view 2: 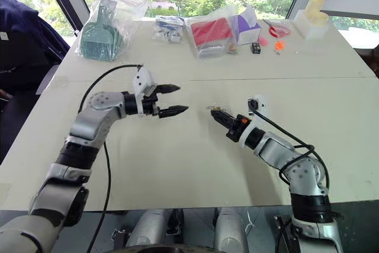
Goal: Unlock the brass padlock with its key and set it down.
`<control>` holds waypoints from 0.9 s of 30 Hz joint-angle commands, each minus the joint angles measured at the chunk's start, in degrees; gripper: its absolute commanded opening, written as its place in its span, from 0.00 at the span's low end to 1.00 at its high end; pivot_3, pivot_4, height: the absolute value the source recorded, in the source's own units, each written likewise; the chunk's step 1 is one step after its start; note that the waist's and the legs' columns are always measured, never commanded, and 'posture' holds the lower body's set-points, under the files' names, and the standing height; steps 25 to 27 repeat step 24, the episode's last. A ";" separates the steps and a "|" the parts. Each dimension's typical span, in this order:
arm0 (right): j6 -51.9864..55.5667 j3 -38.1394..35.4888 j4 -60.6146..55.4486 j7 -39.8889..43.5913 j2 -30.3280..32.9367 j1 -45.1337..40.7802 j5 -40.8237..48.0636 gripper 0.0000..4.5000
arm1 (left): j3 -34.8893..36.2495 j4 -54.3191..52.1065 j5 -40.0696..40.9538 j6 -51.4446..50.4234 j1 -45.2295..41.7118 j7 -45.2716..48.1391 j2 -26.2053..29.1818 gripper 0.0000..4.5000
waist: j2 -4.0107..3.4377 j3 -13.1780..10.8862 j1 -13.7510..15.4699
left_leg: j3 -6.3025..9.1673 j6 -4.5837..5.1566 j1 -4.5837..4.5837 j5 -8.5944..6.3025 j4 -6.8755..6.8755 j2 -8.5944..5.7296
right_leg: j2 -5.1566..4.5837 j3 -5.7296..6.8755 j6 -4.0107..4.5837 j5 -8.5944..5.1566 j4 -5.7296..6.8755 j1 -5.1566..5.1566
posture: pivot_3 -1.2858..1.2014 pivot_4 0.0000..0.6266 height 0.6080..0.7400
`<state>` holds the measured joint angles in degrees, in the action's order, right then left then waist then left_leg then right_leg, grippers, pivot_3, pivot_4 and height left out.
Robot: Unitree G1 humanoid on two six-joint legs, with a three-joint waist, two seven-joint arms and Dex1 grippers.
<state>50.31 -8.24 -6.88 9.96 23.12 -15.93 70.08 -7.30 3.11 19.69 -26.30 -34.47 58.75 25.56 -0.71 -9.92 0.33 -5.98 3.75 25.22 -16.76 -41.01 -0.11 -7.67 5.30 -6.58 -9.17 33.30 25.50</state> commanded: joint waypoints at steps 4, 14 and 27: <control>3.64 -0.44 9.25 2.16 -0.03 -5.30 -4.38 0.00 | 1.57 -12.86 4.90 -7.72 7.56 -0.80 4.00 0.89 | 0.00 0.00 0.22 | 0.02 -0.01 0.00 0.00 0.01 0.00 | 0.00 0.00 0.18 -0.10 -0.02 0.00 | 0.52 0.24 0.96; 9.26 -0.71 6.32 7.82 7.17 -3.91 -11.82 0.88 | 0.73 -13.83 4.14 -7.76 9.38 -2.87 4.37 0.90 | -0.04 0.04 0.51 | 0.02 -0.02 -0.07 0.00 0.04 -0.01 | 0.01 0.00 0.18 -0.11 -0.05 -0.06 | 0.52 0.24 0.96; 1.03 -7.01 -19.11 26.24 31.87 17.88 -21.73 0.99 | 1.07 -14.01 4.57 -7.62 10.20 -3.36 5.12 0.90 | 0.00 0.04 1.88 | 0.01 0.31 -0.04 -0.22 0.02 -0.04 | -0.04 0.00 0.18 -0.13 -0.18 -0.06 | 0.52 0.24 0.96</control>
